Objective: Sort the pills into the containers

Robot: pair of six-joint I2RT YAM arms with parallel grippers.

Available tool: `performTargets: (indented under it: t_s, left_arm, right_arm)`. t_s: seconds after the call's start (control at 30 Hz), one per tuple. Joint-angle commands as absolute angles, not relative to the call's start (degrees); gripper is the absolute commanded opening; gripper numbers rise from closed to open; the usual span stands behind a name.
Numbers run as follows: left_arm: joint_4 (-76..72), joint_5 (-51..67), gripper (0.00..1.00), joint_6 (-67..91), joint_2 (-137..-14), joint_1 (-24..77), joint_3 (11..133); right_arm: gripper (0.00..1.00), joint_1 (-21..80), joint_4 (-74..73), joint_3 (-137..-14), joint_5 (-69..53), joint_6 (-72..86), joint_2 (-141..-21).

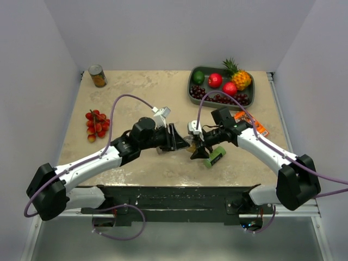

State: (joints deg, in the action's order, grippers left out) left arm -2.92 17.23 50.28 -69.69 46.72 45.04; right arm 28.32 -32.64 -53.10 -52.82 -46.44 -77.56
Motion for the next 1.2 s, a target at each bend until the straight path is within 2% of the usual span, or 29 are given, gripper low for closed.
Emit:
performTargets:
  t_s: [0.0,0.07,0.1,0.17,0.2,0.4,0.63,0.67,0.73,0.87,1.17]
  left_arm:
    - [-0.4,14.6,0.09,67.1,-65.7,47.5,46.6]
    - [-0.1,13.9,0.17,64.9,-65.7,47.5,47.0]
    - [-0.1,13.9,0.27,64.3,-65.9,47.4,47.1]
    - [-0.1,14.5,0.39,61.8,-66.0,47.3,46.8]
    - [-0.1,14.7,0.55,61.1,-66.0,47.2,46.5]
    - [5.9,16.6,0.96,48.1,-63.6,46.1,46.6]
    - [6.1,22.8,0.97,20.3,-55.1,46.0,42.9]
    - [4.8,28.6,0.97,11.7,-53.8,46.0,41.8]
    - [0.2,33.0,0.99,2.7,-48.2,46.1,36.8]
    - [-12.9,31.3,1.0,-10.6,-42.2,46.1,29.2]
    - [-16.5,34.2,0.95,-16.0,-57.6,46.6,36.9]
  right_arm:
    - [0.0,28.5,-29.8,-53.5,-54.3,-45.9,-76.4]
    - [0.0,28.5,-29.7,-53.5,-54.3,-45.9,-76.4]
    - [0.0,28.3,-29.8,-53.4,-54.3,-45.9,-76.3]
    - [0.0,28.2,-29.8,-53.4,-54.3,-45.9,-76.3]
    - [0.0,28.2,-29.8,-53.4,-54.4,-45.9,-76.2]
    - [0.0,28.2,-30.0,-53.4,-54.6,-46.1,-76.0]
    - [0.0,28.0,-31.0,-53.7,-55.3,-47.4,-75.8]
    - [0.0,28.0,-31.2,-53.7,-55.4,-47.9,-75.9]
    - [0.0,27.9,-31.7,-53.8,-55.6,-48.5,-76.1]
    - [0.0,28.0,-32.8,-53.8,-56.3,-50.3,-76.1]
    - [0.0,28.0,-33.7,-53.8,-57.0,-51.3,-76.0]
